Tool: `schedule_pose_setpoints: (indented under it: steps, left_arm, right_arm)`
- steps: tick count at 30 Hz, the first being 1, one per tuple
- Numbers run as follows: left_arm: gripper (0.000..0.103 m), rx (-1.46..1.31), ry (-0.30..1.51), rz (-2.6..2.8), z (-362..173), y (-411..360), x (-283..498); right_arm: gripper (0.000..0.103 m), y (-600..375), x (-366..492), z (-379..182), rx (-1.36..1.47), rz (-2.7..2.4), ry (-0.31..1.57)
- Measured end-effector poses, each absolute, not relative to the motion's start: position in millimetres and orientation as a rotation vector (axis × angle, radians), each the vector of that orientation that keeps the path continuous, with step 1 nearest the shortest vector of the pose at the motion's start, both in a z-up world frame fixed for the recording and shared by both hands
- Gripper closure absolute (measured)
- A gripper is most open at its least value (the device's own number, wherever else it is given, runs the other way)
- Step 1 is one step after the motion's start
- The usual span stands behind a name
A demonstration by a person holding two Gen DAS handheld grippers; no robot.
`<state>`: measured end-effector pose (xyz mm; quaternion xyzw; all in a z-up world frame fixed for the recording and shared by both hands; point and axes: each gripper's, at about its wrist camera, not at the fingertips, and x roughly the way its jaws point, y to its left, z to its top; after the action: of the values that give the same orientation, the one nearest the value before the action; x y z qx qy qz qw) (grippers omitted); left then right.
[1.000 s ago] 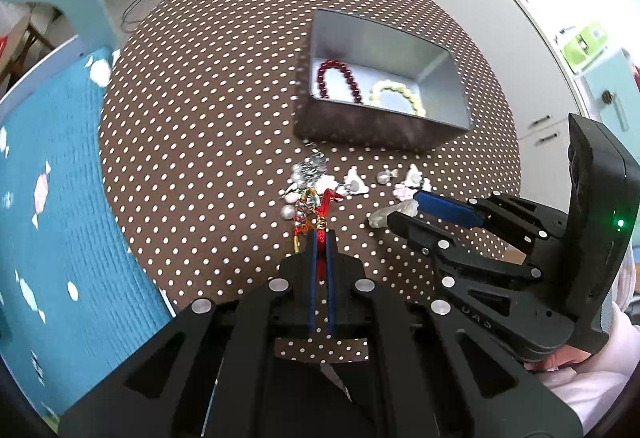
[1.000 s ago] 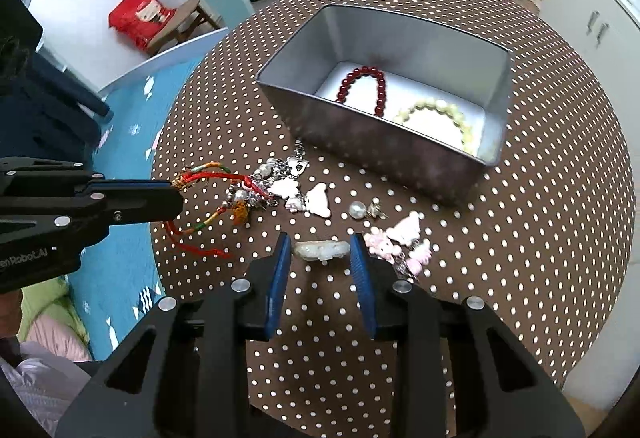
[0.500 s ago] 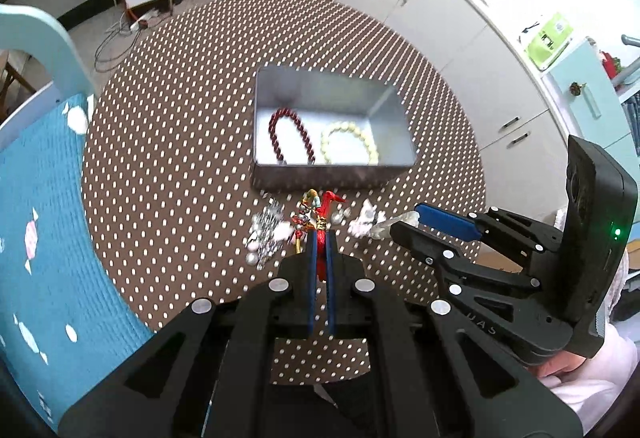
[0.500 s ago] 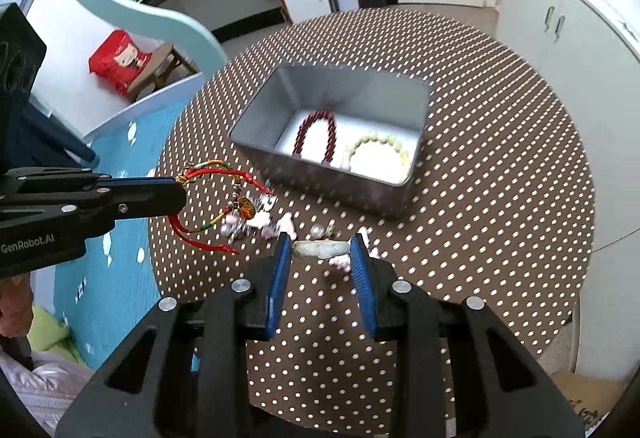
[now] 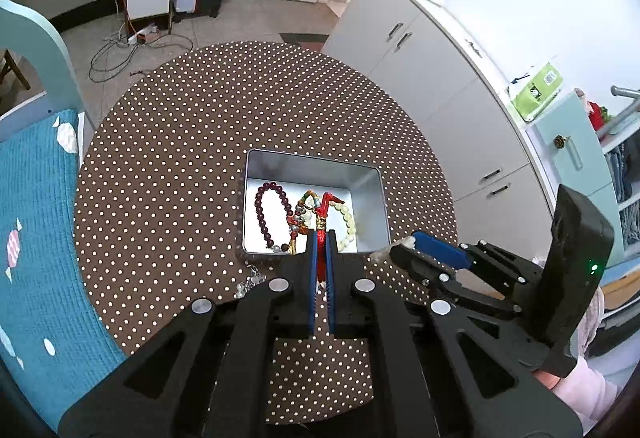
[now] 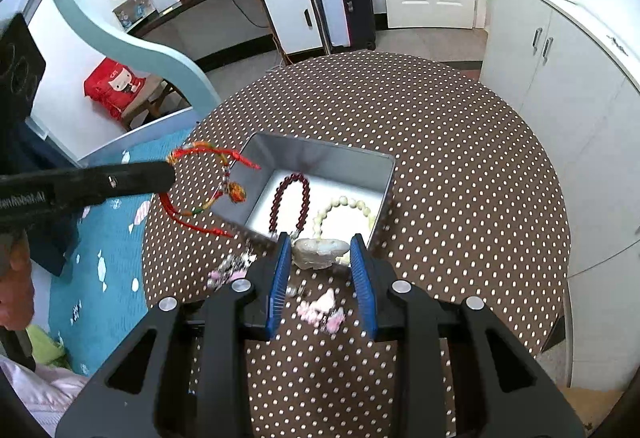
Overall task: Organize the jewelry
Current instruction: 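Lower the pendant into the tray with the left tool while the right drops the jade carving in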
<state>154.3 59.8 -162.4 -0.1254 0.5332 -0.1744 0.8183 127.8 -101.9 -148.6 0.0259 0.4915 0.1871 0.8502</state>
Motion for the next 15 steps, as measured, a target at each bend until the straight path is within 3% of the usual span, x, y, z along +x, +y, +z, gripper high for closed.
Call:
schedule_pose_setpoints:
  steps: [15]
  left_arm:
    - [0.096, -0.255, 1.281, -0.309, -207.0, 41.0, 205.5]
  right_arm:
    - [0.074, -95.4, 173.2, -168.6, 0.069, 0.474, 1.100]
